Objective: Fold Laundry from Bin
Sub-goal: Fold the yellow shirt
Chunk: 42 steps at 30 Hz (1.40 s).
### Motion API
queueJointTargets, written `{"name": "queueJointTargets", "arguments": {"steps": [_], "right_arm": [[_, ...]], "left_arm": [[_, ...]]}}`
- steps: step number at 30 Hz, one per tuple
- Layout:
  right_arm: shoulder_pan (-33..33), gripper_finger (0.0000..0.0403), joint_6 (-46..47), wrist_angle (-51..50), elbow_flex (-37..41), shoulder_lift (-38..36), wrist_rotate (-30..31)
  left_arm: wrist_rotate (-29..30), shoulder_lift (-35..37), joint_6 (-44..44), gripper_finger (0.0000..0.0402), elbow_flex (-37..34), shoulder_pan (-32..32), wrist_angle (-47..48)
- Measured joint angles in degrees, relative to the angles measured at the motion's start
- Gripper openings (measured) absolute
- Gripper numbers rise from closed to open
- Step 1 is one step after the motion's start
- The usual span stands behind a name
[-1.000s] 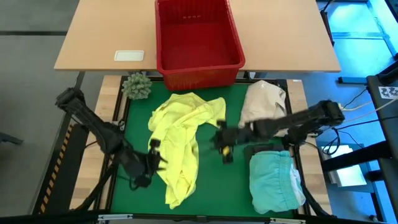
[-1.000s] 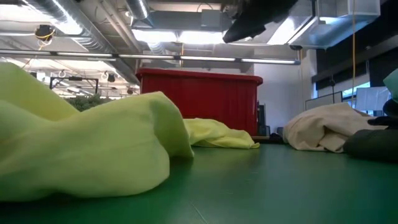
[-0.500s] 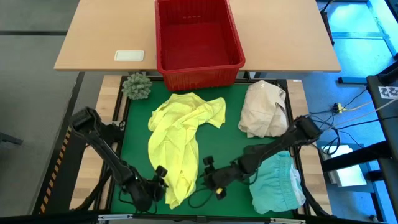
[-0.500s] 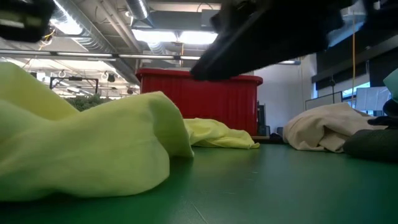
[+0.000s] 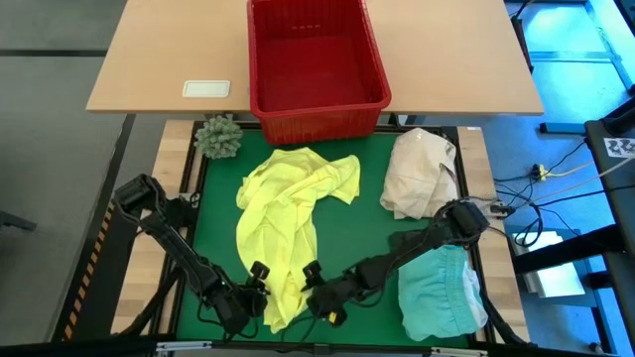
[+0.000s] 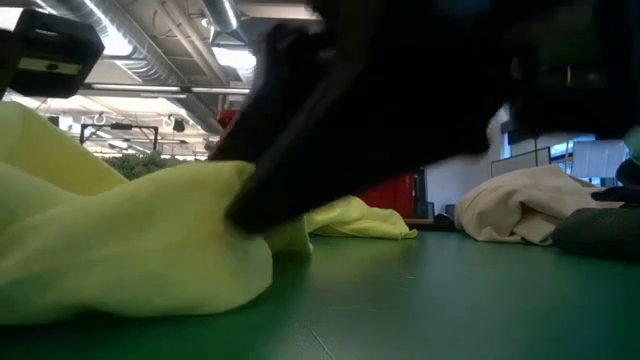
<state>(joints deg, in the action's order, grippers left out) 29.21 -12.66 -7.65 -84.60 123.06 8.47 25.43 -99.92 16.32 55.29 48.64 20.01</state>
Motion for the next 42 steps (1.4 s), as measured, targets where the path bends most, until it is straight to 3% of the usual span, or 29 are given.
{"name": "queueJointTargets", "arguments": {"steps": [7, 17, 21, 24, 32, 42], "right_arm": [[0.02, 0.0240, -0.88, -2.22, -1.31, 2.94, 2.07], [-0.02, 0.0124, -0.89, -3.88, -1.31, 2.99, 4.54], [0.01, 0.0063, -0.37, -8.38, -1.38, 2.04, 6.51], [0.13, 0.0015, 1.81, -16.40, -3.57, 0.40, 9.35], [0.46, 0.0009, 6.11, -32.34, -6.79, -4.28, 7.43], [0.48, 0.0008, 12.30, -49.33, -6.71, -4.84, 3.95]], "left_arm": [[1.07, -1.29, -1.47, 0.0106, 0.00, -0.40, 0.42], [3.77, -4.35, -1.88, 0.0104, 0.02, -4.40, 0.72], [2.93, -4.35, -1.92, 0.0070, 0.02, -4.52, 0.80], [-3.47, -3.48, -1.78, 0.0016, 0.02, -4.41, 1.05], [-6.49, 1.73, 3.07, 0.0003, 0.04, 0.32, 7.26], [-19.37, 2.92, 15.43, 0.0001, 0.04, 5.39, 12.66]]}}
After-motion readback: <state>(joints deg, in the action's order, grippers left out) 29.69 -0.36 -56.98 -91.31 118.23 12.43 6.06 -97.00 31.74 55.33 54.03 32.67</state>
